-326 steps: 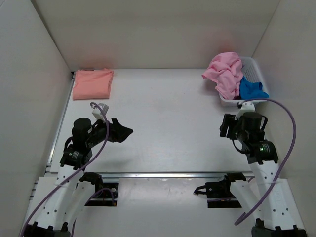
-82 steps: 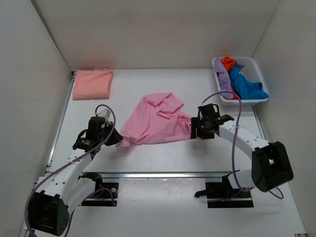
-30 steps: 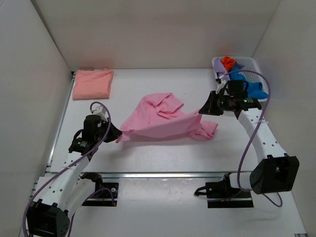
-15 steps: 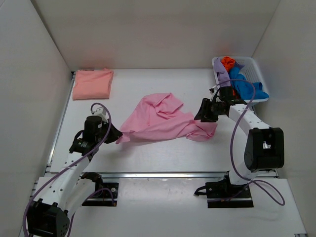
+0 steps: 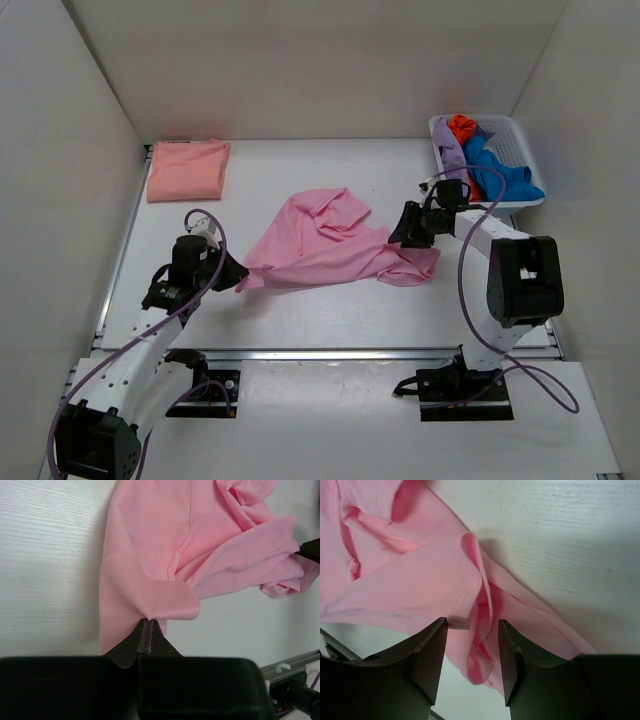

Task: Fold and stack the t-shirts
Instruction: Flatten out the tshirt

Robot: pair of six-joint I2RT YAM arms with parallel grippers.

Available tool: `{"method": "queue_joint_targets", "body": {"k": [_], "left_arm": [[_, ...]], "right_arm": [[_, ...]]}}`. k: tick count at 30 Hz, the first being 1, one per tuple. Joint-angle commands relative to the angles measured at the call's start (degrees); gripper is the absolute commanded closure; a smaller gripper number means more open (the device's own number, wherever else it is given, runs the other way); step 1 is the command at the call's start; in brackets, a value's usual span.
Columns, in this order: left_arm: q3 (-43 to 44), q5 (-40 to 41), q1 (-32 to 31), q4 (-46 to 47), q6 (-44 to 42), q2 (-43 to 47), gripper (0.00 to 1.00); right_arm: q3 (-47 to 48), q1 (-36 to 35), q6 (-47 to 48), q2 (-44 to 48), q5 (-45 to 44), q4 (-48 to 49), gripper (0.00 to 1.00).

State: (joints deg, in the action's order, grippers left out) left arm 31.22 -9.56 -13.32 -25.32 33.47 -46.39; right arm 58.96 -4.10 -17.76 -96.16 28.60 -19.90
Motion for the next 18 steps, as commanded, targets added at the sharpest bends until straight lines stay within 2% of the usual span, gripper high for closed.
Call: {"method": "queue_joint_targets", "body": {"k": [1,4,8,9,11,13,14,16,18], "left_arm": [[-0.7,-0.4,0.2,1.4,0.0,-0.1,1.00],[-0.6,-0.4,0.0,1.4,-0.2,-0.4,1.00],[-0.5,-0.5,0.2,1.2,-0.7,-0.4,1.00],[-0.5,-0.5,0.6,1.2,-0.5,-0.3,1.00],[-0.6,-0.3,0.5,1.6,-0.4,-0.3,1.00],[-1.0,-0.5,0.1,1.6,-0.3,-0.3,1.00],[-0.7,-0.5,-0.3,2.0,0.0,-0.5,1.00],[-0.8,-1.0,0.0,1.9,0.4,-0.4,1.00],[-0.7,-1.0,0.0,2.0,0.3,-0.1,1.00]], "right_arm": [[2.3,-0.9,-1.0,-1.7,1.4,3.6,0.57],[2.3,-1.4,-1.7,-3.0,2.2,5.1,0.59],[1.1,-1.6,-2.5,-0.7,5.6,8.4,0.83],[0.5,-1.1,-3.4,0.4,6.6,8.9,0.93],[1.0,-0.5,-4.0,1.5,8.3,8.6,0.97],[1.8,0.5,-4.0,1.4,9.0,6.7,0.85],[2.0,0.5,-3.8,1.2,9.2,6.4,0.73],[2.4,0.5,-3.8,0.6,8.8,5.4,0.62],[2.0,0.3,-3.9,0.1,8.5,5.7,0.58]]}}
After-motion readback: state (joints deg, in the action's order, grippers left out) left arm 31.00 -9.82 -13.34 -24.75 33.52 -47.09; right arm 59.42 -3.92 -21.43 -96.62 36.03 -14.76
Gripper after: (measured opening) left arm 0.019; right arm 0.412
